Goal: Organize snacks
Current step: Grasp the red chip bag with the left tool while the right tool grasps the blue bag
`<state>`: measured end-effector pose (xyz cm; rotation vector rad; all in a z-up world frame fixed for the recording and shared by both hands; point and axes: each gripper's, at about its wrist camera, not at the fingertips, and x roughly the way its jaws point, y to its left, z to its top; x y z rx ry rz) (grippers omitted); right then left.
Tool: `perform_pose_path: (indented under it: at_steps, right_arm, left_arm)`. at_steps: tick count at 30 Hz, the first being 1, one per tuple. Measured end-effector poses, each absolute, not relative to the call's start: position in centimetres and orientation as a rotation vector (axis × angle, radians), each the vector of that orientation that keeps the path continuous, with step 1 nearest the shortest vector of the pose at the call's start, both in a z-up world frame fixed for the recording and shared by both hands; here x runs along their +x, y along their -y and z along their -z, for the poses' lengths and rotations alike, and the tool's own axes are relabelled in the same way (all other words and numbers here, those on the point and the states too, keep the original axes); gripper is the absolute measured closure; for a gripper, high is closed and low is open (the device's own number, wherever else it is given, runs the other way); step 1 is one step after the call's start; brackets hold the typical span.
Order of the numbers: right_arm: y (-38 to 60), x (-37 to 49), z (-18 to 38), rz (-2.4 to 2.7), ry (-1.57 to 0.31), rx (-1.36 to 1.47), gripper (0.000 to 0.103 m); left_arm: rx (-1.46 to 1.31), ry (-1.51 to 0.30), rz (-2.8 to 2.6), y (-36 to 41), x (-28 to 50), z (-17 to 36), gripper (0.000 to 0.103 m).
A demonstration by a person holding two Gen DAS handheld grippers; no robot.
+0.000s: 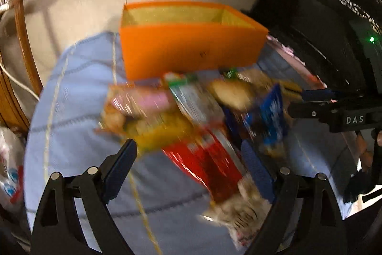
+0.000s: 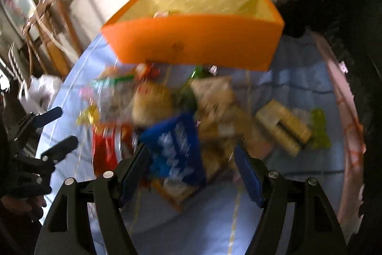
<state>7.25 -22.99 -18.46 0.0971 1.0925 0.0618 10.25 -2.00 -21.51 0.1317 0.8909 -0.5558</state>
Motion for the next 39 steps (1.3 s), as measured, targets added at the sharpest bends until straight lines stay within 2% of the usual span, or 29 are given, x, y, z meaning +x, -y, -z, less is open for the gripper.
perform_pose_path:
  at_steps: [12, 15, 18, 20, 21, 22, 25, 28, 30, 39]
  right_arm:
    - [20.9, 9.8, 21.4, -0.108, -1.143, 0.074, 0.029]
    - [19.6, 10.5, 22.2, -0.119, -1.149, 0.03, 0.024]
    - [19.0, 11.3, 23.3, -0.131, -1.199, 0.034, 0.022]
    - [18.3, 11.3, 23.7, -0.142, -1.197, -0.007, 0.022]
    - [18.0, 11.2, 23.9, -0.141, -1.187, -0.038, 0.023]
    - [18.0, 11.4, 23.9, -0.142, -1.184, -0.035, 0.027]
    - [17.6, 11.4, 23.8, -0.143, -1.184, -0.044, 0.033]
    - [17.6, 10.7, 23.5, -0.175, -1.175, -0.046, 0.034]
    - [17.8, 10.0, 23.4, -0.184, -1.168, -0.026, 0.035]
    - [20.9, 7.4, 21.4, -0.16, -1.119, 0.108, 0.034]
  left_arm:
    - [0.2, -0.902, 0.495, 6.6, 9.8, 26.7, 0.017]
    - [0.209, -0.915, 0.447, 6.9, 10.2, 27.9, 0.009]
    - [0.191, -0.98, 0.368, 6.0, 11.2, 29.4, 0.009]
    - [0.19, -0.983, 0.363, 5.3, 11.2, 29.4, 0.02]
    - [0.198, -0.979, 0.376, 5.2, 11.1, 29.4, 0.032]
    - [0.224, -0.964, 0.388, 5.2, 10.9, 29.3, 0.037]
    - [0.214, -0.978, 0.406, 4.3, 10.9, 29.2, 0.039]
    - [0.184, -0.99, 0.411, 3.0, 10.9, 29.1, 0.04]
    - [0.167, -0.989, 0.421, 2.0, 10.5, 28.7, 0.058]
    - [0.106, -0.978, 0.441, 0.1, 9.5, 27.2, 0.065]
